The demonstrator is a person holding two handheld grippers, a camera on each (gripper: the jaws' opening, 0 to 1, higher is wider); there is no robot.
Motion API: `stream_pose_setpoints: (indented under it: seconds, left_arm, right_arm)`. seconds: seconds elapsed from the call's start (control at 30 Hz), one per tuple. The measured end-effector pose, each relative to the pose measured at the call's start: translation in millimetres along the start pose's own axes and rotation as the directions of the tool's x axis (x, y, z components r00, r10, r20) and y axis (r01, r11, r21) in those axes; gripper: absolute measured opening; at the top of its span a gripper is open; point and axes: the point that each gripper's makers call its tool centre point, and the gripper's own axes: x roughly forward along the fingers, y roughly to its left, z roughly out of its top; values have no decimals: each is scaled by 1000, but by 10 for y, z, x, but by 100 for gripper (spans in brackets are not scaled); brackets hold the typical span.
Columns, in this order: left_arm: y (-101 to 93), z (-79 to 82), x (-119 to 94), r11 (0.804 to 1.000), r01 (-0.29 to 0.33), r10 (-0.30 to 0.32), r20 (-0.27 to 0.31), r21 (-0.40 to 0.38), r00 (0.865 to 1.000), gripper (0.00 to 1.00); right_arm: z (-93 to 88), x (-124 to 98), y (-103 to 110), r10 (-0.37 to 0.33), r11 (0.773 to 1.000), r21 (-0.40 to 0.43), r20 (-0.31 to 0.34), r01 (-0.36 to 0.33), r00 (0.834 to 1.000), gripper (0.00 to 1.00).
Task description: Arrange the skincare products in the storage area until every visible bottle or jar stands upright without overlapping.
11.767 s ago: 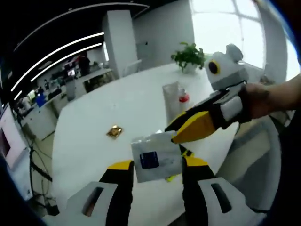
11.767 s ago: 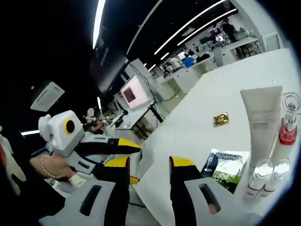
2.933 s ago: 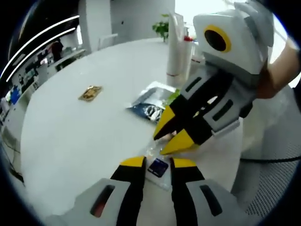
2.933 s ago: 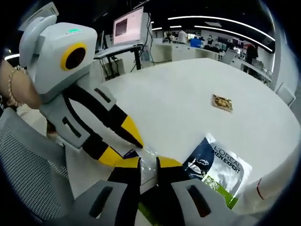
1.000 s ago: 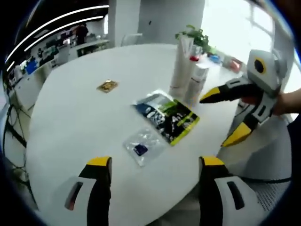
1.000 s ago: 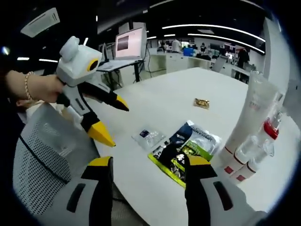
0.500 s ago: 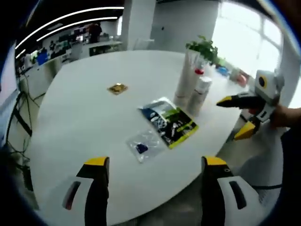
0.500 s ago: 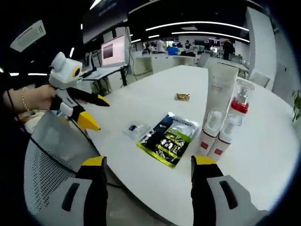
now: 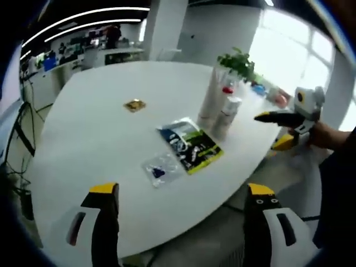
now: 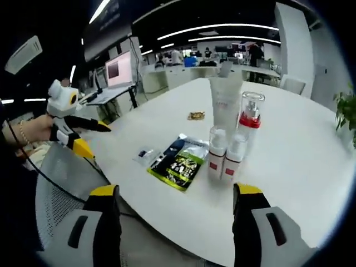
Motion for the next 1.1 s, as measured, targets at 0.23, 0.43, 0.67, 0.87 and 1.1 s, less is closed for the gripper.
stream_pose_setpoints:
  seconds: [0.23, 0.43, 0.67, 0.87, 1.1]
  left_arm:
    - [1, -97, -22, 1000, 21, -22, -49, -14, 999, 89]
    - [55, -71, -35, 998, -6, 3, -42, -57, 999, 89]
    - [106, -96, -28, 998, -33, 30, -55, -62, 998, 89]
    - [89, -74, -1, 997, -41, 35, -76, -73, 996, 87]
    - [152, 36, 82, 997, -43, 38, -82, -58, 996, 87]
  right_arm:
    - [-15, -57, 9, 35, 999, 31, 11, -35, 999, 94]
    - [-83, -63, 49, 56, 998, 36, -26, -55, 998, 99]
    - [-134, -65, -18, 47, 994, 98, -21, -44, 999, 99]
    - [-150, -63, -4, 49, 994, 102, -27, -46, 998, 99]
    - [-192, -46, -19, 39, 995, 97, -42, -34, 998, 97]
